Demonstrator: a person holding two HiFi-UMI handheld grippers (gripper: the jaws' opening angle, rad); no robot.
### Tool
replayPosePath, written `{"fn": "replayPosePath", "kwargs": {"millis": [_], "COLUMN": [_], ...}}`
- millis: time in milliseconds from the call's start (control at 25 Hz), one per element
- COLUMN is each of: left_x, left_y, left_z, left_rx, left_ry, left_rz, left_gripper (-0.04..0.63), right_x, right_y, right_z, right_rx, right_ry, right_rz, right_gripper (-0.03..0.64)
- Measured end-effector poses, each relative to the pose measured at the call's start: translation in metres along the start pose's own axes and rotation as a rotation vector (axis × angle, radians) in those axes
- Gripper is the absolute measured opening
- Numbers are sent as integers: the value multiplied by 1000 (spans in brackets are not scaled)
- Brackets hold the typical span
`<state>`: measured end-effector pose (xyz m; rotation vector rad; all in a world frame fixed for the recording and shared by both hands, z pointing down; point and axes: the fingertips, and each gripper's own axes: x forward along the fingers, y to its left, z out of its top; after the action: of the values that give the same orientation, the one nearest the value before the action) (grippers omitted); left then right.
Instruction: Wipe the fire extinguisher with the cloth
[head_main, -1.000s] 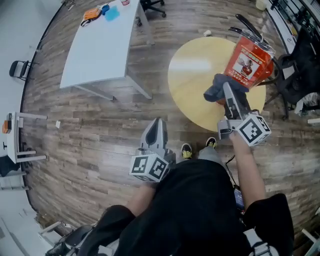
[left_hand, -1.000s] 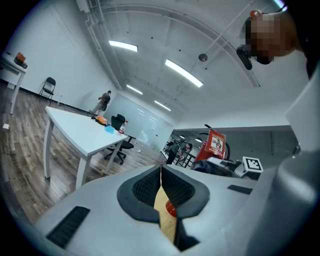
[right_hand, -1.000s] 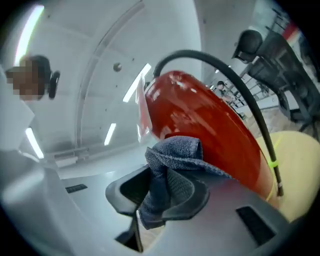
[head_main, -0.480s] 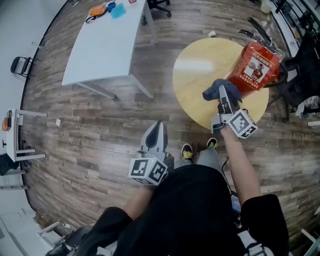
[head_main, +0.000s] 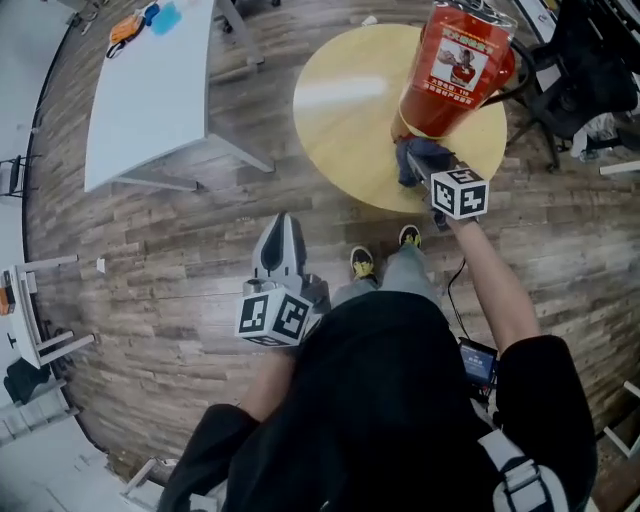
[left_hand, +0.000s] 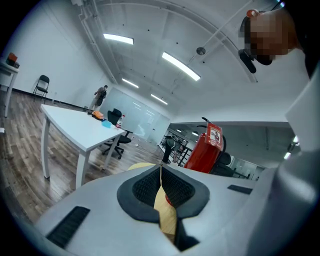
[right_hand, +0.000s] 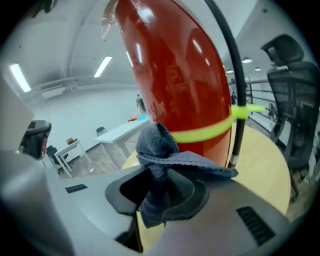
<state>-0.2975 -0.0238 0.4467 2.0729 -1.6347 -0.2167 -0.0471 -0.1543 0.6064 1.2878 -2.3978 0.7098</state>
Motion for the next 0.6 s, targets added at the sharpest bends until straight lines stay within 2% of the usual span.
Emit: {"fn": "replayPosePath", "kwargs": {"millis": [160, 320, 440, 520, 600], "left_x": [6, 12, 16, 18, 18], "left_y": [-15, -26, -32, -34, -33], "left_z": [-9, -17, -19, -20, -20], "left_rx": [-4, -8, -13, -9, -5], "left_ry": [14, 31, 50, 52, 53], "left_rz": [-48, -74, -81, -86, -85], "left_gripper": [25, 25, 25, 25, 25], "right_x": [-45, -99, -131, -135, -124], "right_y": [26, 60, 81, 82, 73], "right_z": [57, 148, 207, 215, 194], "right_rx": [-247, -418, -551, -590, -573], "right_ry": [-20, -176, -293, -328, -305], "right_rz": [69, 97, 48, 22, 14], "right_gripper": [87, 87, 87, 87, 87]}}
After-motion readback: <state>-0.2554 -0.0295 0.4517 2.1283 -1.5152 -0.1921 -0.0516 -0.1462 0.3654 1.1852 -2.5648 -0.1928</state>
